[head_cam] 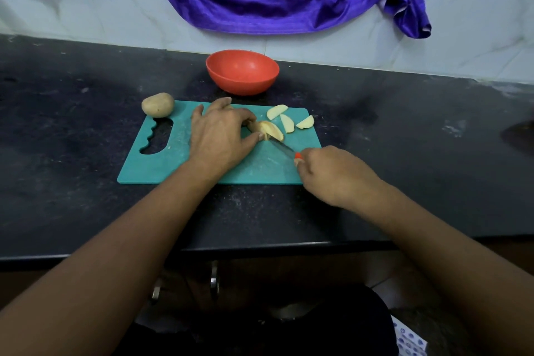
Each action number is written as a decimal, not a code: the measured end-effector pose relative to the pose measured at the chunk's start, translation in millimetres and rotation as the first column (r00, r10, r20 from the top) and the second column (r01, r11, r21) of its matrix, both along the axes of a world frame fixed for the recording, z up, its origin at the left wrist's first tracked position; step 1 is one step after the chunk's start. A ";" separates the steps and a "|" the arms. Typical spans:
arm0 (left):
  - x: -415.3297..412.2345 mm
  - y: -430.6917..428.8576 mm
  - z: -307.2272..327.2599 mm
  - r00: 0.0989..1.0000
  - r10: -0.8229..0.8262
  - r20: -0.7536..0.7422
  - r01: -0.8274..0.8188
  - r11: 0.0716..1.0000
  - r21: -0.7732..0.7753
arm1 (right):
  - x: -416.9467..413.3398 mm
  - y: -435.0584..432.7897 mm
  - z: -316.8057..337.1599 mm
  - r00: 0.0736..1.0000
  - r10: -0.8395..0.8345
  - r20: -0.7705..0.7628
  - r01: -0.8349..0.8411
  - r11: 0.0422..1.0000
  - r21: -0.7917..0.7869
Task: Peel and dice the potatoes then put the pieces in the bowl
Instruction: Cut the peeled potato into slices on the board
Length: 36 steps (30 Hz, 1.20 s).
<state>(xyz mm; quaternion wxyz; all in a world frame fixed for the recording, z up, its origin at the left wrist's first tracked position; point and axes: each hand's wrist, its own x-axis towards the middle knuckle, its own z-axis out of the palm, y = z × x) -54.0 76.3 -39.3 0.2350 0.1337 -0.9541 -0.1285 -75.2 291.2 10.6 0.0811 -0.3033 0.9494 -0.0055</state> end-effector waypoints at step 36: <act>3.7 -2.6 0.2 0.943 -0.325 -0.066 0.329 0.942 0.068 | -57.9 -16.6 -15.2 0.937 -0.276 0.216 0.345 0.621 -0.703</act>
